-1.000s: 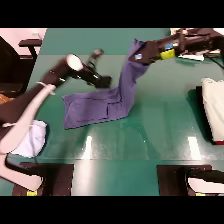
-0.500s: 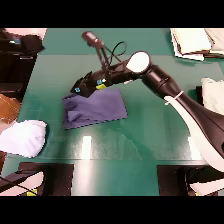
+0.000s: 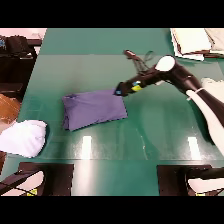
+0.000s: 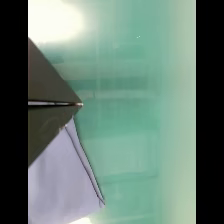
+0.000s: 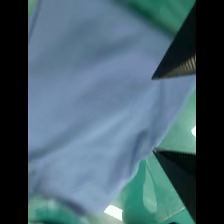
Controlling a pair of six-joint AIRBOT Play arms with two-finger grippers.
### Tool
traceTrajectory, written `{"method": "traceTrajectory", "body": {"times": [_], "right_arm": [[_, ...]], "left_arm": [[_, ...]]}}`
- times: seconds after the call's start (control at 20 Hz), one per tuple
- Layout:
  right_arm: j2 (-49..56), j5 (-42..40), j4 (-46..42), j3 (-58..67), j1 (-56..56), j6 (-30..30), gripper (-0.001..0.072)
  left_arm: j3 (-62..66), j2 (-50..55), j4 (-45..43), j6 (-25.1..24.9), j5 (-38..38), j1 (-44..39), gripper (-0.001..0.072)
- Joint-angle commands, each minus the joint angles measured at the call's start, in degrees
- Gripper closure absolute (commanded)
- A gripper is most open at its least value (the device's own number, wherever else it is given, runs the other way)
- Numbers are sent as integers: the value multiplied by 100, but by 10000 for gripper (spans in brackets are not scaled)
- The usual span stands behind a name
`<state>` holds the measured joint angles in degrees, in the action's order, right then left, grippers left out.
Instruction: Fold the shirts.
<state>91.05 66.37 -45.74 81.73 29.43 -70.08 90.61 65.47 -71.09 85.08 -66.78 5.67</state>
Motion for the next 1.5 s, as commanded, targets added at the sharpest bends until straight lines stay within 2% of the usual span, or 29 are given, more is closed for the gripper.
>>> {"method": "traceTrajectory", "body": {"times": [0.0,0.2,0.5,0.55,0.6,0.65,0.75,0.8,0.85,1.05,1.3,1.45], "right_arm": [[-70,61,70,-885,-874,-258,81],[588,138,728,-901,-946,-256,83],[1976,219,1488,260,-22,-262,101],[2179,264,1543,492,155,-282,169],[2339,293,1589,708,299,-282,190],[2472,304,1572,944,433,-278,272],[2535,151,1554,1244,568,-271,515],[2496,76,1552,1375,566,-197,675],[2424,61,1523,1484,509,-127,696],[1694,55,636,1733,-92,-195,696],[503,175,-800,1727,-1873,-1091,696],[-31,168,-1270,1727,-3156,-1412,696]], "left_arm": [[-4,9,173,-2,-24,13,685],[-20,11,247,-7,-7,13,685],[-20,11,251,-151,-33,13,685],[-20,11,254,-151,-39,13,685],[-20,11,256,-149,-46,13,685],[-20,11,264,-151,-72,13,686],[-20,11,350,-151,-129,13,687],[-20,11,417,-151,-129,11,687],[-20,11,435,-151,-114,-48,687],[-20,11,420,-153,-105,-688,687],[-20,11,424,-151,70,-1504,686],[-20,11,431,-149,173,-1676,686]]}}
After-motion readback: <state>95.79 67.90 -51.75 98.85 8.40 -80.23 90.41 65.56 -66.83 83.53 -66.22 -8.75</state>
